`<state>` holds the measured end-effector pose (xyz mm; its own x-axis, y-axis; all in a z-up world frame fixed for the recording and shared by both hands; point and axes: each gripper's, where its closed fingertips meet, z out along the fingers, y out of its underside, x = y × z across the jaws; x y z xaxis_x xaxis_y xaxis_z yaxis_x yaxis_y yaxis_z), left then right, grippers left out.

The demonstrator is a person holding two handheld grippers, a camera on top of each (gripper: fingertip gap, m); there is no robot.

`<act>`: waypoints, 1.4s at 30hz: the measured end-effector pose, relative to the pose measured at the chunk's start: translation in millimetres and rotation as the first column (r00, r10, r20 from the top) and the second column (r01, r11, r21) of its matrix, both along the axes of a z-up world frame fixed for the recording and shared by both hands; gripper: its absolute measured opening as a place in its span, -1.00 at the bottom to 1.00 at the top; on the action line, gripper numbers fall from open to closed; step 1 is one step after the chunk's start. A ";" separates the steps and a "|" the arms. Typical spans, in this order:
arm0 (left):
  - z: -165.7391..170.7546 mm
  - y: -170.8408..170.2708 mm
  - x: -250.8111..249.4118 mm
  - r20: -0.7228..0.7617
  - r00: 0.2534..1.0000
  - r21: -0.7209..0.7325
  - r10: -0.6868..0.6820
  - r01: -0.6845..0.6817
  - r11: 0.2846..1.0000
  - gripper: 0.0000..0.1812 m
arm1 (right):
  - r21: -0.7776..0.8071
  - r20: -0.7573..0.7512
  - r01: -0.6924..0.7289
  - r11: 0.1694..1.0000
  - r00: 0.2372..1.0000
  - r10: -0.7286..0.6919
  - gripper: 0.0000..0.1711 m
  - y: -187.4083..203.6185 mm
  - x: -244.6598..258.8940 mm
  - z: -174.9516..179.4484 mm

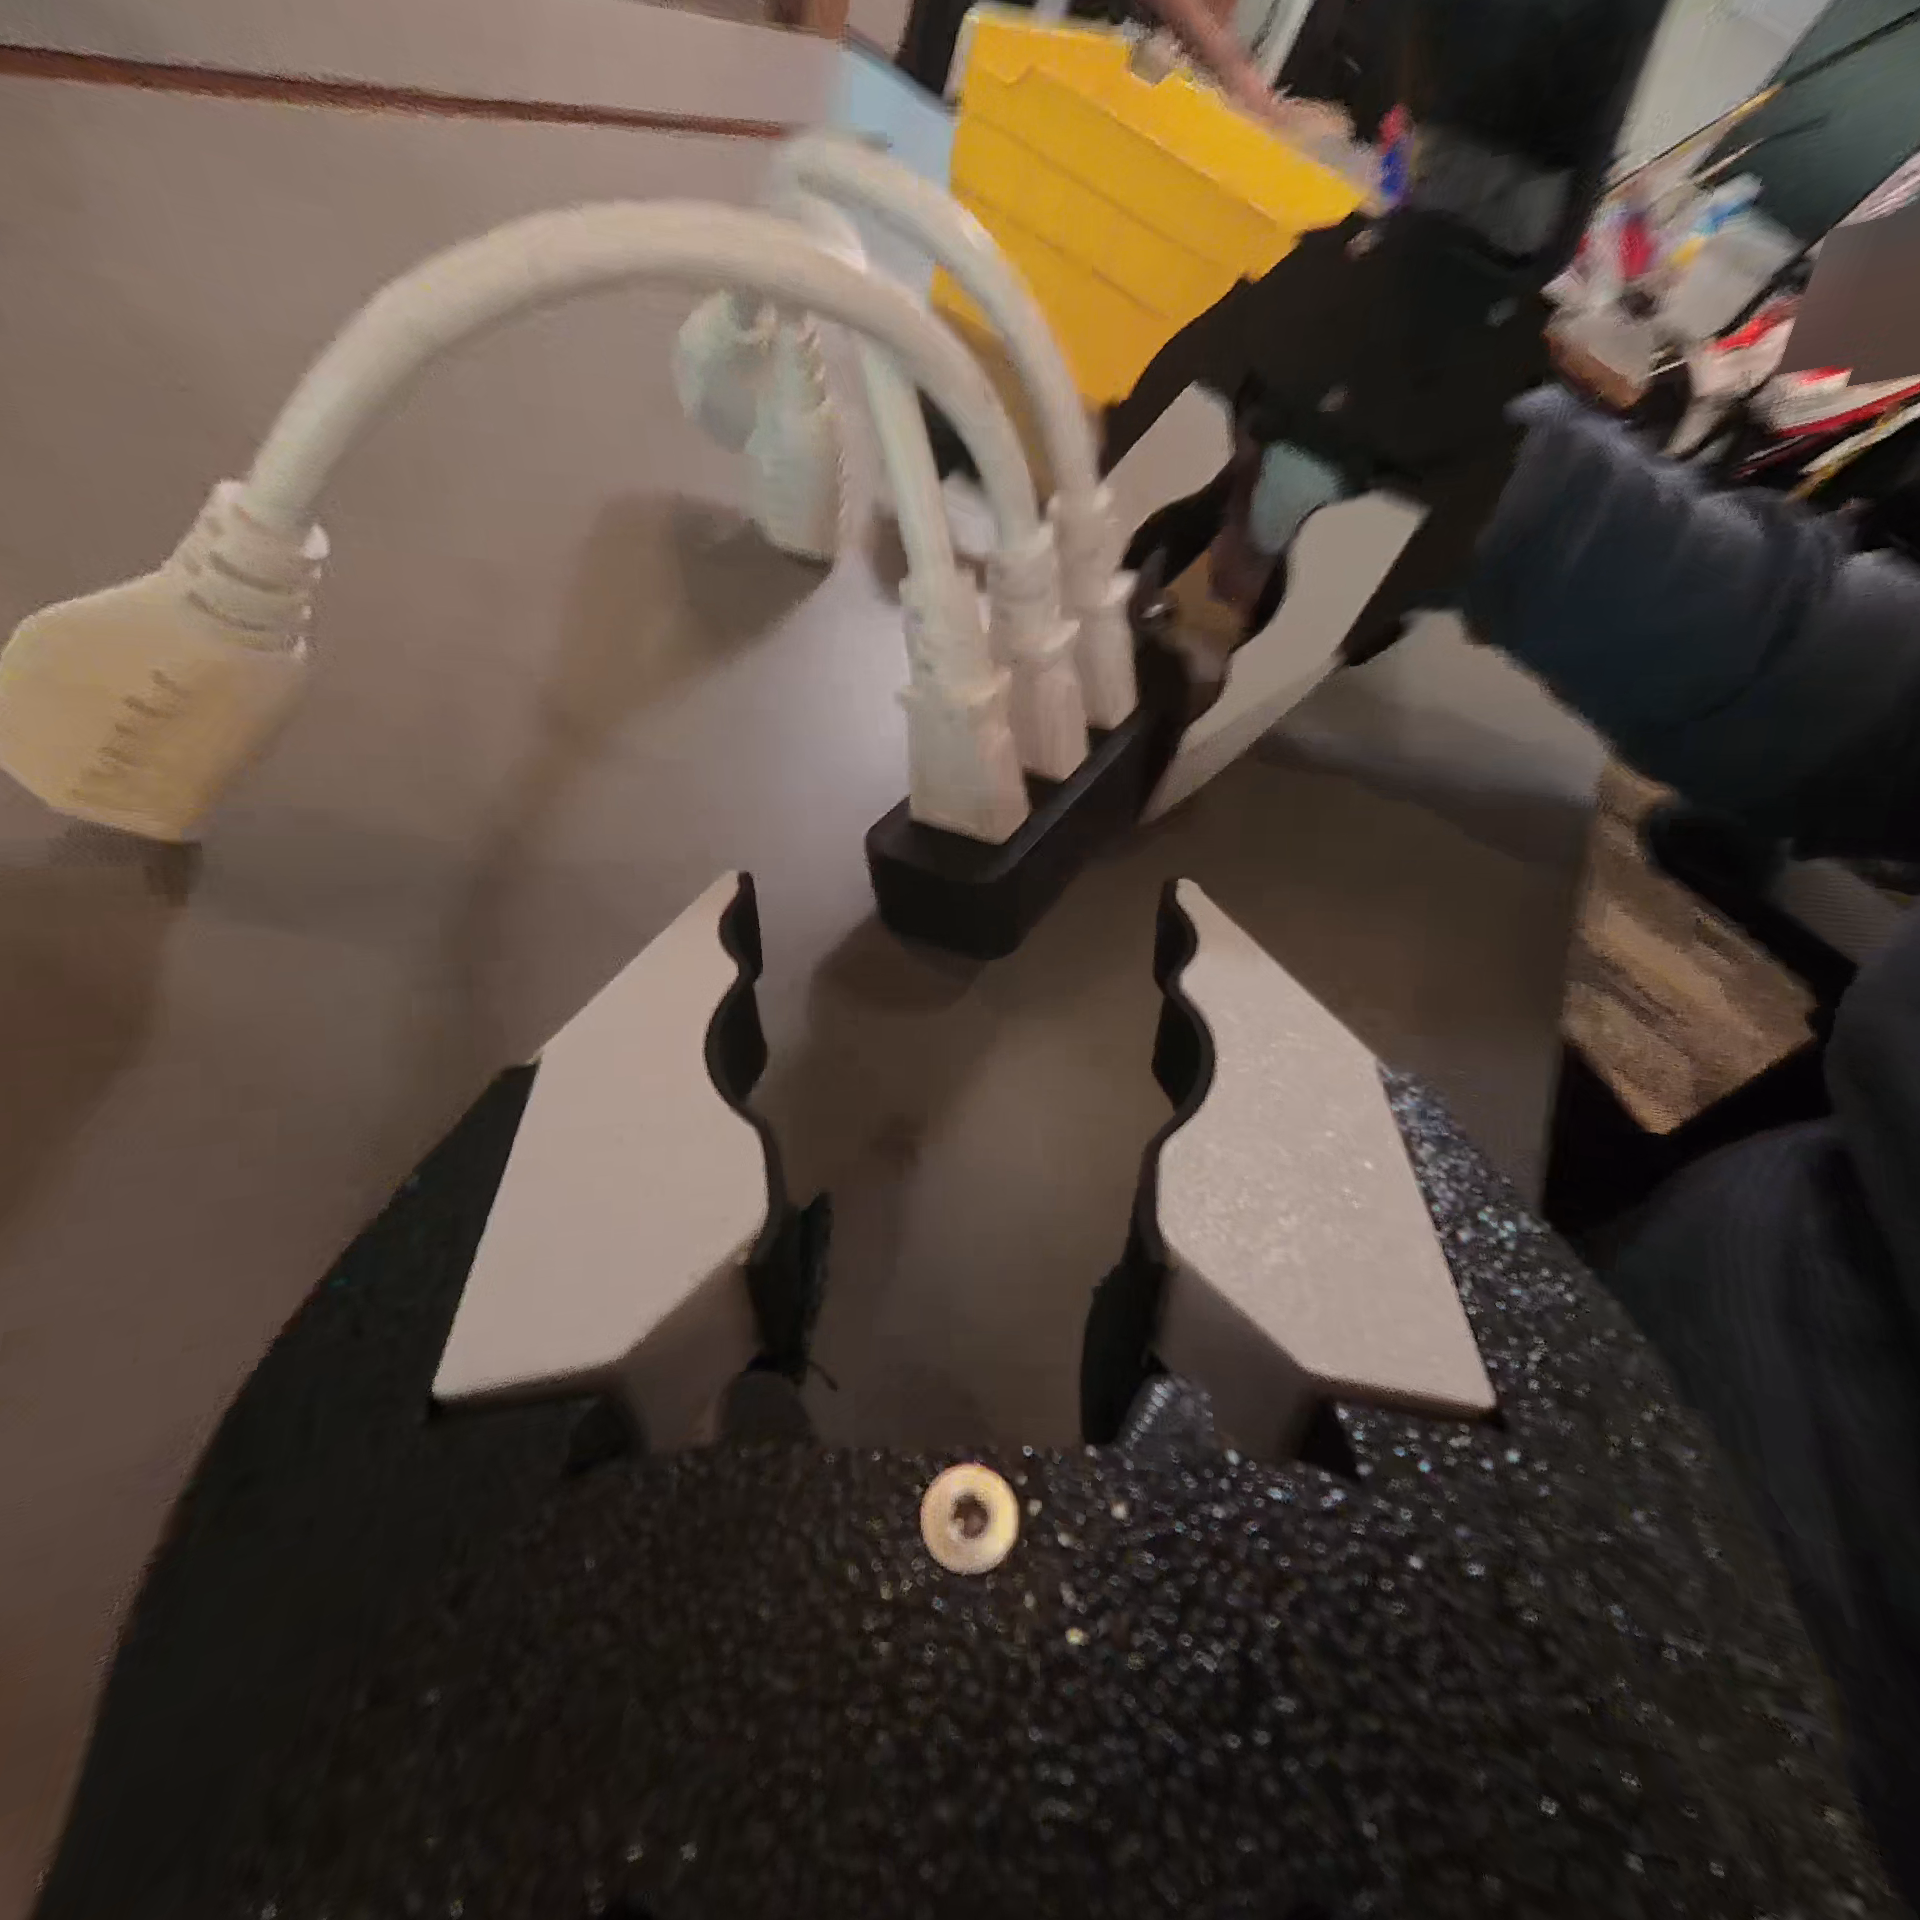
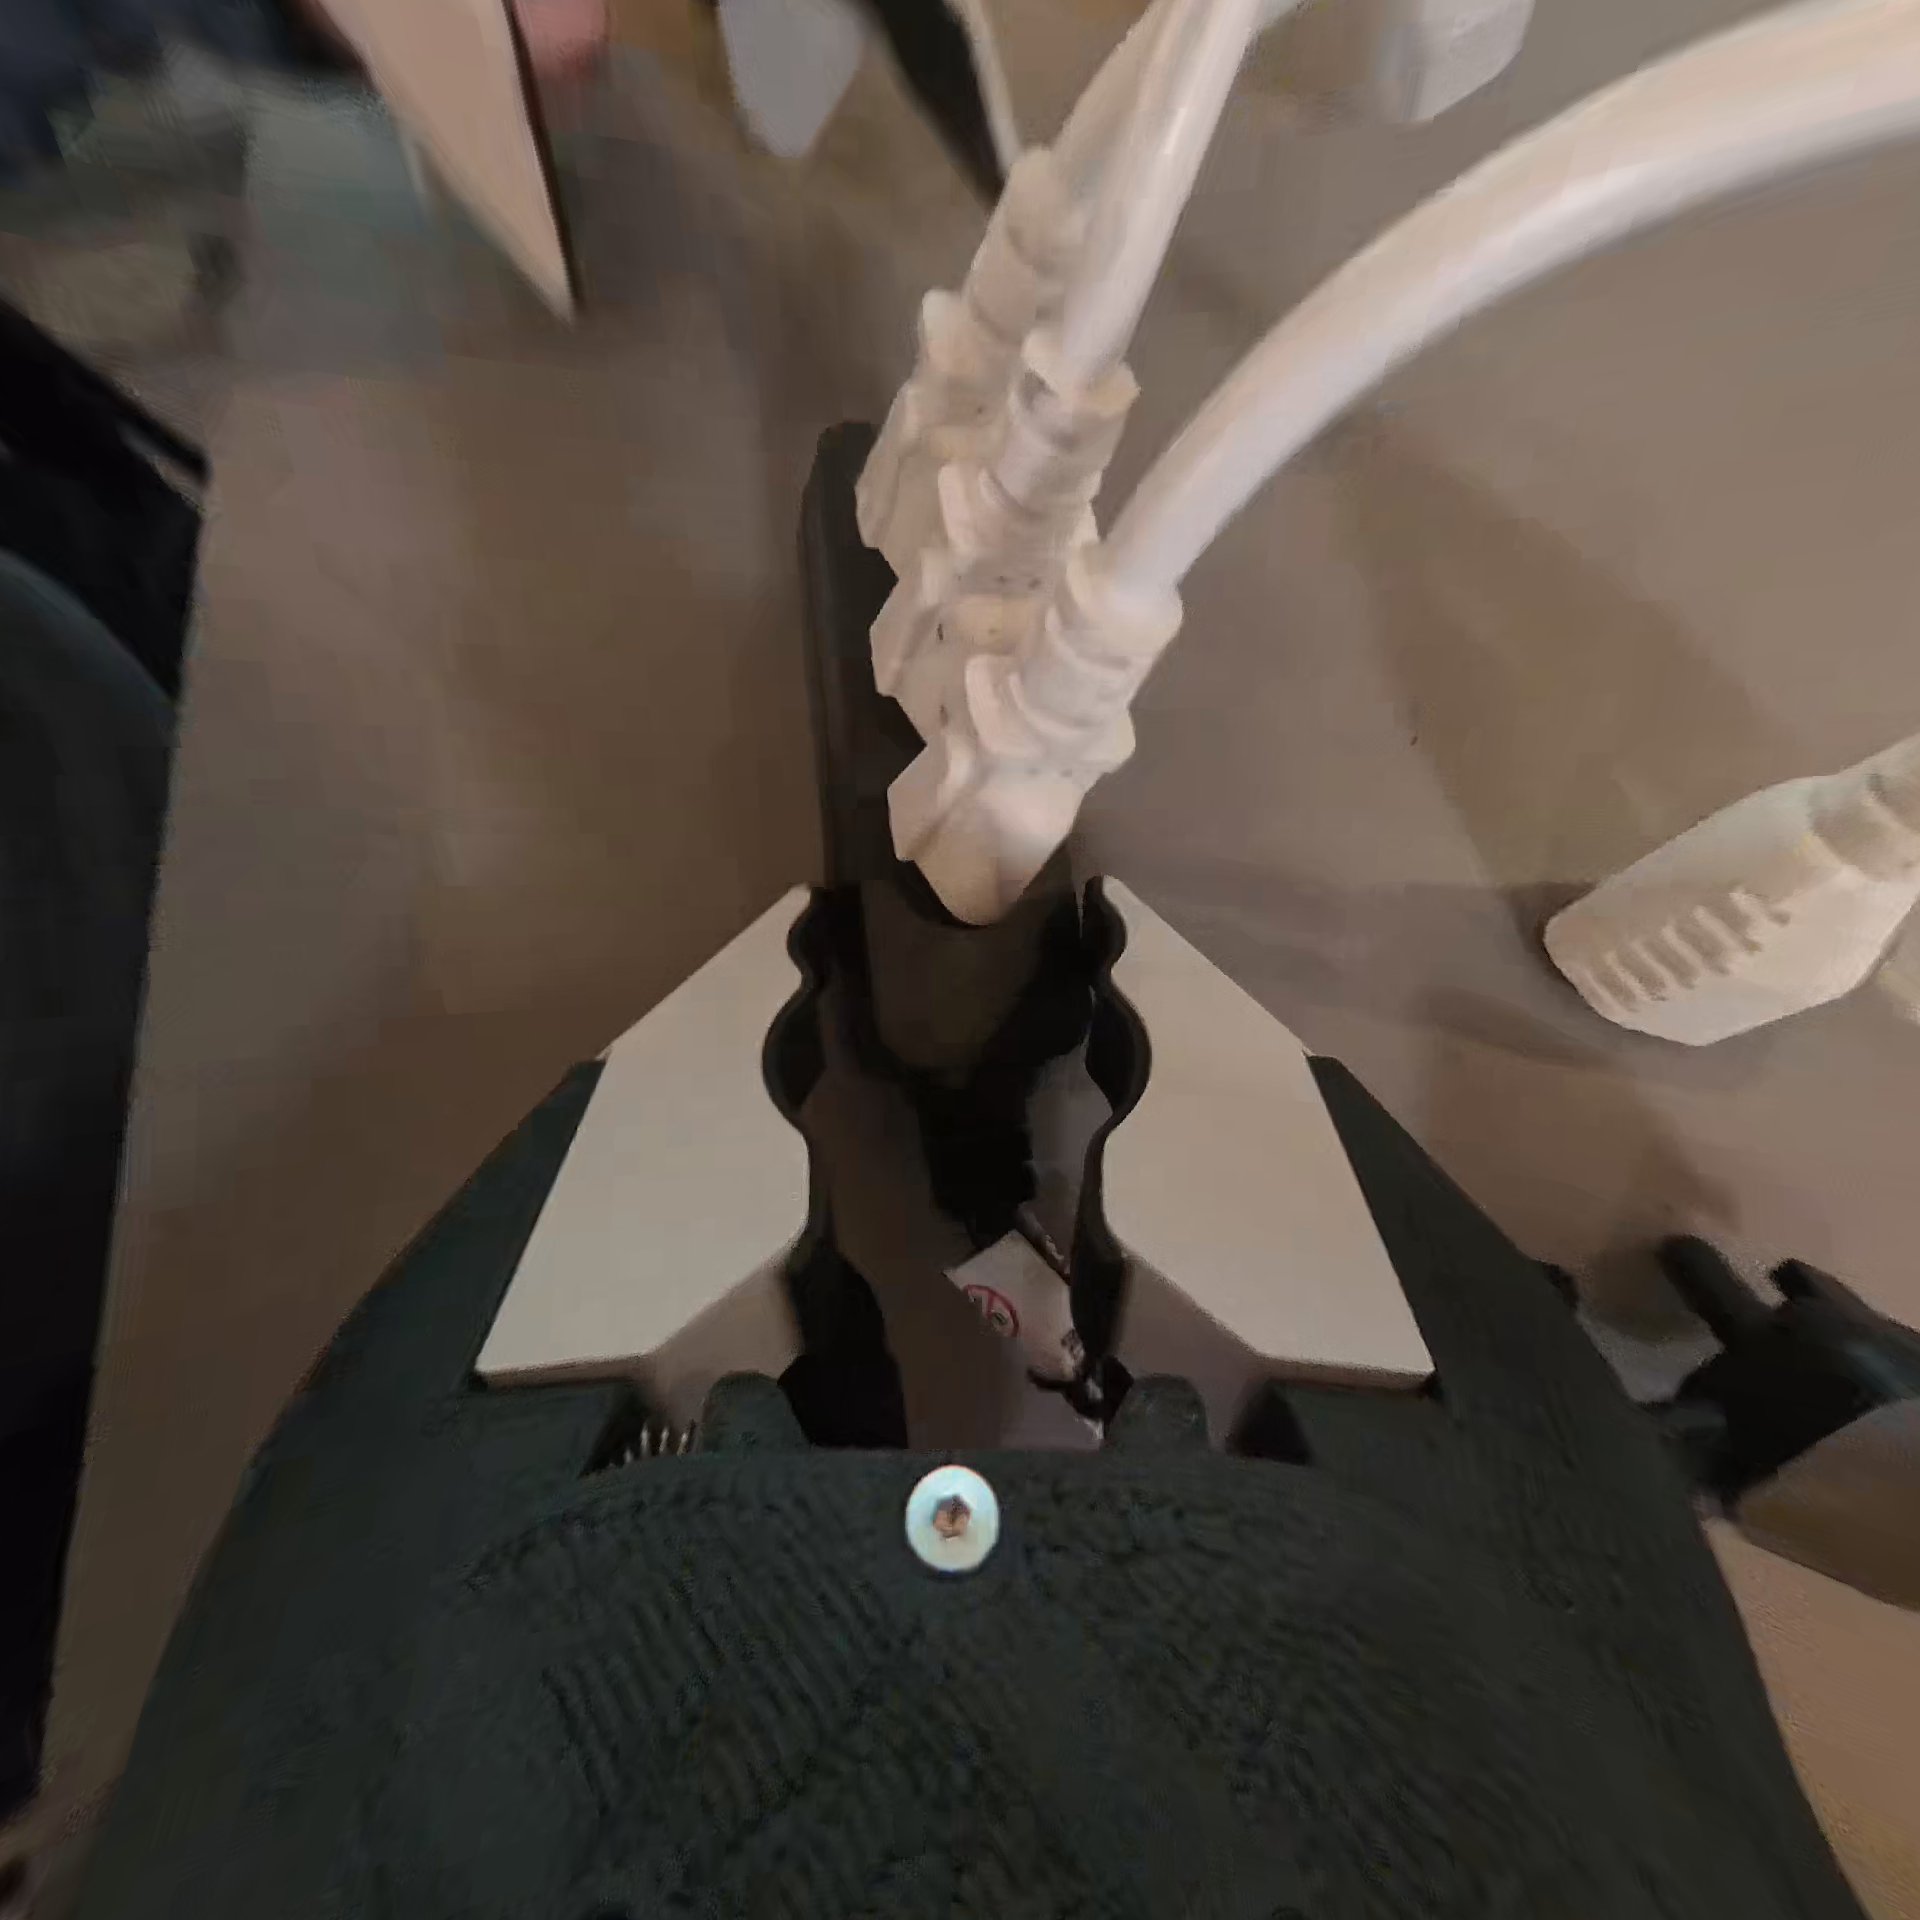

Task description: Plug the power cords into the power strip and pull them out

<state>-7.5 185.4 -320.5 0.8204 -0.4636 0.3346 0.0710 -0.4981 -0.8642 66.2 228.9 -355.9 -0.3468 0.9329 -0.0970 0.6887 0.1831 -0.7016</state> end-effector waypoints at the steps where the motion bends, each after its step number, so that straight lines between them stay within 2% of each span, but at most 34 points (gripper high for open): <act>1: -9.6 2.2 -5.3 -0.061 0.998 -0.023 0.033 -0.034 0.999 -0.22 | -0.055 -0.033 0.025 0.998 0.999 -0.027 -0.44 -2.5 -4.0 4.8; 4: -20.3 7.7 -2.5 -0.177 0.983 -0.027 0.042 -0.047 0.999 -0.24 | -0.142 -0.081 0.039 0.989 0.995 -0.051 -0.45 -9.9 -8.6 14.3; 7: -21.3 13.6 15.1 -0.159 0.987 -0.058 -0.020 0.011 0.998 -0.20 | -0.152 -0.091 0.027 0.988 0.995 -0.042 -0.45 -15.5 -9.3 13.4; 10: -21.9 17.0 32.2 -0.042 0.995 -0.112 -0.089 0.083 0.990 -0.12 | -0.168 -0.126 0.017 0.986 0.991 -0.038 -0.45 -16.6 -8.3 17.4; 15: -7.8 21.3 48.4 0.139 0.979 -0.089 -0.148 0.162 0.983 -0.08 | -0.272 -0.234 0.002 0.962 0.970 -0.068 -0.45 -17.0 -8.8 32.6; 18: 5.5 26.7 51.6 0.248 0.957 -0.040 -0.151 0.166 0.985 -0.14 | -0.314 -0.300 -0.022 0.949 0.951 -0.077 -0.46 -17.8 -9.6 40.1; 21: 17.8 31.7 49.8 0.361 0.921 -0.003 -0.144 0.156 0.988 -0.33 | -0.333 -0.366 -0.056 0.941 0.928 -0.074 -0.47 -19.9 -10.0 50.0; 26: 23.3 31.1 49.5 0.406 0.900 0.016 -0.161 0.169 0.985 -0.41 | -0.320 -0.423 -0.075 0.945 0.903 -0.072 -0.52 -20.4 -9.5 59.8; 31: 30.9 29.2 50.1 0.316 0.932 0.112 -0.179 0.151 0.982 -0.44 | -0.332 -0.433 -0.085 0.940 0.899 -0.072 -0.51 -21.3 -8.0 64.0; 34: 40.2 29.5 48.6 0.221 0.963 0.192 -0.153 0.111 0.975 -0.44 | -0.306 -0.505 -0.065 0.950 0.857 -0.104 -0.41 -9.6 -3.5 84.3; 38: 58.1 31.9 51.8 0.075 0.990 0.285 -0.115 0.090 0.954 -0.44 | -0.119 -0.593 0.034 0.992 0.799 -0.098 -0.36 7.7 3.6 107.1; 42: 82.4 35.7 54.1 -0.061 0.997 0.386 -0.048 0.068 0.920 -0.44 | 0.097 -0.676 0.127 0.987 0.737 -0.028 -0.36 9.8 8.8 133.5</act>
